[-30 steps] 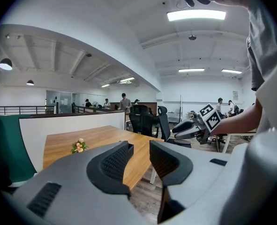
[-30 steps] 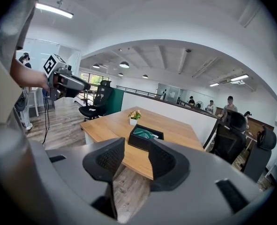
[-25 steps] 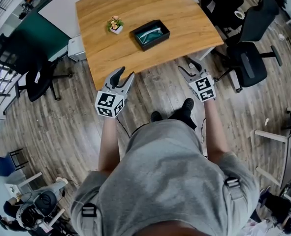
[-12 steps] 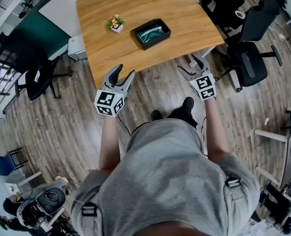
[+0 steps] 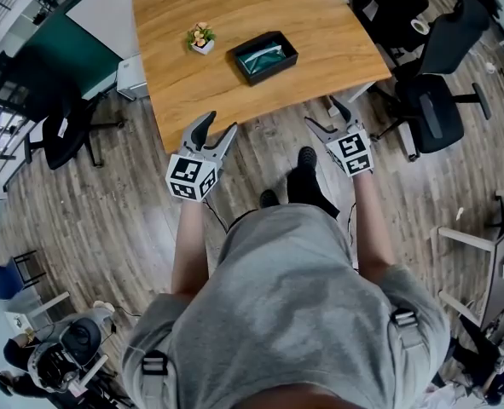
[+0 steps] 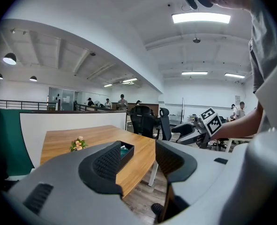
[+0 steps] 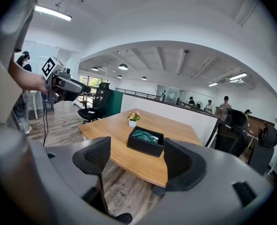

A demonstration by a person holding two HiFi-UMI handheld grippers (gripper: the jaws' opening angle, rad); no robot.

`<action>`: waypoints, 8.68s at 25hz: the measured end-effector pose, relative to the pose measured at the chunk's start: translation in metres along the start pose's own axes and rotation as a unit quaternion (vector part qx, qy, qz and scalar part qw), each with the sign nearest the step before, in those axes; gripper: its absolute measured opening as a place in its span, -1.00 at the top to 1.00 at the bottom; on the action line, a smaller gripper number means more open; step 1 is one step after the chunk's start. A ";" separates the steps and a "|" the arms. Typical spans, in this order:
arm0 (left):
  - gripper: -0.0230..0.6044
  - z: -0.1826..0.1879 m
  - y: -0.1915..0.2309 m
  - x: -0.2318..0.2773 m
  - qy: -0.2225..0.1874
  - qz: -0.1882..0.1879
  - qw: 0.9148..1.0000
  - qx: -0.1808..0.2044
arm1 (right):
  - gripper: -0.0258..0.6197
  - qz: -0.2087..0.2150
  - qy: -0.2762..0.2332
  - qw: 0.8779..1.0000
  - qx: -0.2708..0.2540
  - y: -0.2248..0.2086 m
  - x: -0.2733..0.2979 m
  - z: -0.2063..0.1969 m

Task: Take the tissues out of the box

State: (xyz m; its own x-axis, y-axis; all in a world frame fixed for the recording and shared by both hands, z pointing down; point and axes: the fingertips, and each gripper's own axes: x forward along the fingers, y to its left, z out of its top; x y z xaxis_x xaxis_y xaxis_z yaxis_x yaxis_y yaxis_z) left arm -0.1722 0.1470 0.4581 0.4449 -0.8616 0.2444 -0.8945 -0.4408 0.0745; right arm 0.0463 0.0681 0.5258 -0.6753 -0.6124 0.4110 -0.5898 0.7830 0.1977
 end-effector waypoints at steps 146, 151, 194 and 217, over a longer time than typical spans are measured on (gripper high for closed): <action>0.83 -0.161 0.119 0.357 0.365 -0.177 0.883 0.238 | -0.14 0.089 0.126 0.987 0.046 -0.167 0.256 -0.059; 0.86 -0.162 0.121 0.357 0.368 -0.169 0.883 0.235 | -0.13 0.083 0.126 0.987 0.048 -0.167 0.253 -0.060; 0.86 -0.129 0.107 0.348 0.366 -0.122 0.893 0.231 | -0.13 0.085 0.090 0.992 0.008 -0.181 0.210 -0.029; 0.86 -0.058 0.080 0.351 0.346 -0.067 0.897 0.265 | -0.11 0.106 0.050 0.993 -0.013 -0.212 0.170 -0.018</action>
State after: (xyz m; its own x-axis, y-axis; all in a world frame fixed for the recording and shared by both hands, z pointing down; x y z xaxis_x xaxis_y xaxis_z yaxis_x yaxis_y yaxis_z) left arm -0.0900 -0.1754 0.6060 0.2493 -0.5095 0.8236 -0.6062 -0.7453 -0.2776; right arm 0.0644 -0.2001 0.5695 -0.7354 -0.4203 0.5316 -0.4257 0.8969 0.1201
